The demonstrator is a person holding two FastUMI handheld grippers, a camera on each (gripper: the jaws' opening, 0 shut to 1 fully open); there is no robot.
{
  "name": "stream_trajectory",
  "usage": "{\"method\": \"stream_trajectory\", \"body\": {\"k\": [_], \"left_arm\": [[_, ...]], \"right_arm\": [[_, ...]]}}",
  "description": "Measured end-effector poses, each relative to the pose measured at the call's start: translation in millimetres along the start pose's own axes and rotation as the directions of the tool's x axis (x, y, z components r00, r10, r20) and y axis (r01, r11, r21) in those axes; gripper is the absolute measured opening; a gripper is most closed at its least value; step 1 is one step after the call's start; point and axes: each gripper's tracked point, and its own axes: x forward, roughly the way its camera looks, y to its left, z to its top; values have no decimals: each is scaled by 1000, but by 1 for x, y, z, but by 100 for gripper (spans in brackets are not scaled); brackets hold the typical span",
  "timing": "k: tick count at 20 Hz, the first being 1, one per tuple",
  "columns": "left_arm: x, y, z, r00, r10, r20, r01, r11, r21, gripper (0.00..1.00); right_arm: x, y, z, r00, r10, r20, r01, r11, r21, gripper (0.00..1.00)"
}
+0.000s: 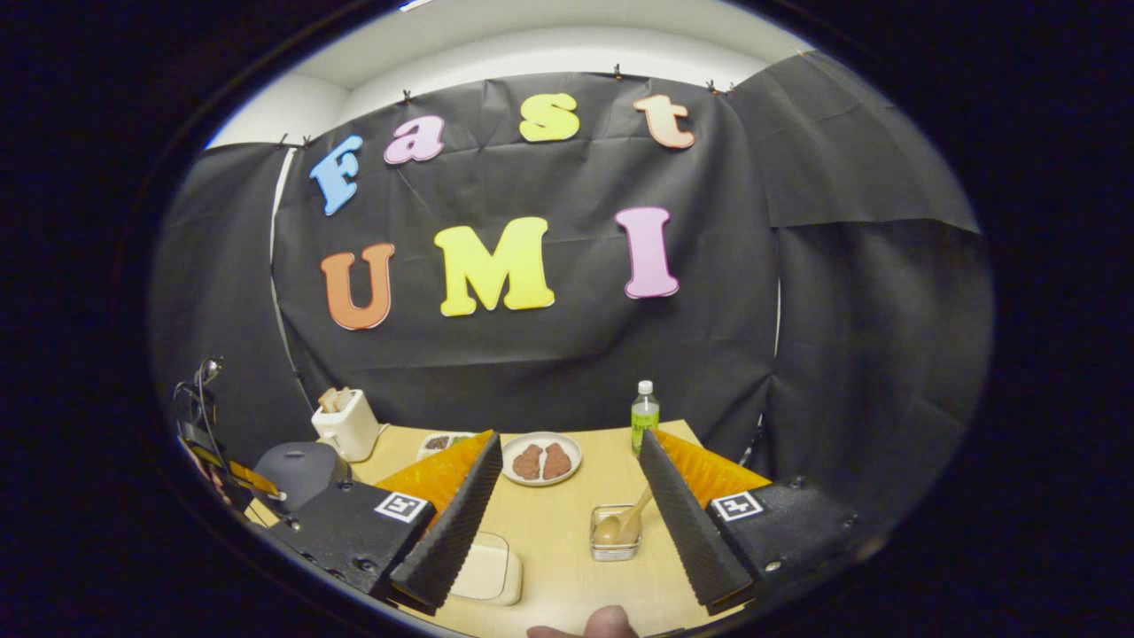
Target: Close the left gripper, press the button to open the rice cooker; take a wooden spoon from the chopstick holder with the right hand, scoop a spoonful of rice and pour it into the rice cooker, then put the wooden spoon back into the chopstick holder.
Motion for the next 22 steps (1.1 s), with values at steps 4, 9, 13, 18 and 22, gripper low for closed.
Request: {"method": "stream_trajectory", "body": {"k": [4,9,13,18,22], "left_arm": [[-30,-15,40,985,-1,171,-13,996,84,12],[-86,-48,97,904,-65,422,-8,986,168,31],[-131,-74,125,821,-132,555,5,974,225,88],[-168,-92,114,756,-187,628,13,963,270,95],[-192,-105,94,715,-221,664,-2,948,318,94]], "right_arm": [[-20,-10,9,999,-36,27,36,999,18,99],[-38,-15,13,998,-50,44,51,999,-5,100],[-54,-17,23,996,-48,78,49,999,-14,100],[-62,-19,19,997,-20,77,21,1000,-10,100],[-55,-30,7,998,-9,68,11,1000,-16,100]]}}
